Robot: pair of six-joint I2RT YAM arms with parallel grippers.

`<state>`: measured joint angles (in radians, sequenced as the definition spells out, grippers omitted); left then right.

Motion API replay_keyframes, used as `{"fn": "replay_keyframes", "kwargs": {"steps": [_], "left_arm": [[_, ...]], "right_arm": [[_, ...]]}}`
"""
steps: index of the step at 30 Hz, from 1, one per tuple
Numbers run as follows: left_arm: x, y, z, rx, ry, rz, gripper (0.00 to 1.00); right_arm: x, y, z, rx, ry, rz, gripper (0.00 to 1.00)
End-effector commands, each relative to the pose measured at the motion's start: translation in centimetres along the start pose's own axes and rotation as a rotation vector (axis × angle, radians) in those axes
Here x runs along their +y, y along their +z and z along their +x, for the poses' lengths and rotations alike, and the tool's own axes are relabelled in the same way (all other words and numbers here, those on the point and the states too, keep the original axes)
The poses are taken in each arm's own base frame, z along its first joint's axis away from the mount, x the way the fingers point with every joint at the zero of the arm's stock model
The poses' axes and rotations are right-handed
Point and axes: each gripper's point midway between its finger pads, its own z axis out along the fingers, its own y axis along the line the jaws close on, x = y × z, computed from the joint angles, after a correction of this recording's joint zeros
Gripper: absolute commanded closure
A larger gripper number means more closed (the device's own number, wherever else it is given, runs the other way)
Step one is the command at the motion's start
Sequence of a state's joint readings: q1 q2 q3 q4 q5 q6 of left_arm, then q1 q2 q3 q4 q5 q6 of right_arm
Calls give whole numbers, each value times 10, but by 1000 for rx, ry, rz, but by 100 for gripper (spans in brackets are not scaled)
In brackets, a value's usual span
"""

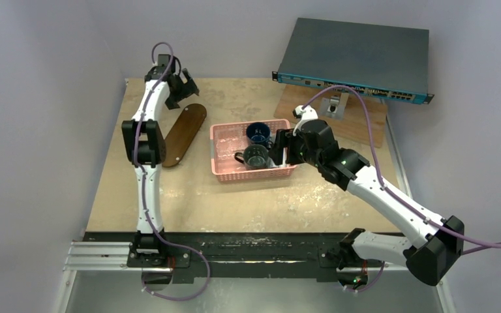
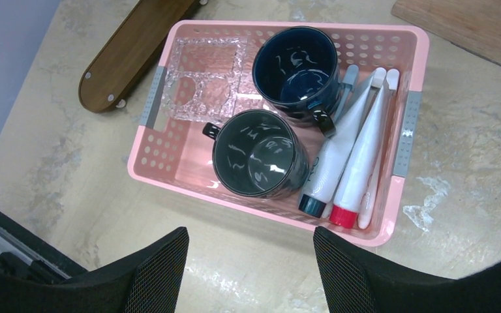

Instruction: Prepare toiletry sets of a toothbrush and toothpaste on the tray

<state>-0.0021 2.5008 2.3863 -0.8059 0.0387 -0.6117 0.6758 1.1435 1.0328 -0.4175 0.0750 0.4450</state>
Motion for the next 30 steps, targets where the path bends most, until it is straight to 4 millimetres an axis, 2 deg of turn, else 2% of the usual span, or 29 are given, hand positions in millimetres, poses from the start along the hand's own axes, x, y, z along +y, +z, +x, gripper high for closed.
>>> {"fn": "replay_keyframes", "kwargs": {"steps": [1, 13, 18, 24, 30], "left_arm": [[-15, 5, -7, -9, -56, 60, 4], [0, 24, 24, 105, -68, 11, 10], [2, 22, 33, 146, -65, 7, 13], [8, 23, 53, 227, -73, -6, 18], [14, 14, 66, 274, -61, -19, 25]], "right_arm": [[10, -4, -10, -14, 9, -31, 27], [7, 2, 0, 8, -1, -27, 26], [7, 2, 3, 17, -2, -31, 26], [7, 3, 8, 24, -3, -43, 26], [6, 1, 12, 31, -5, -44, 25]]}}
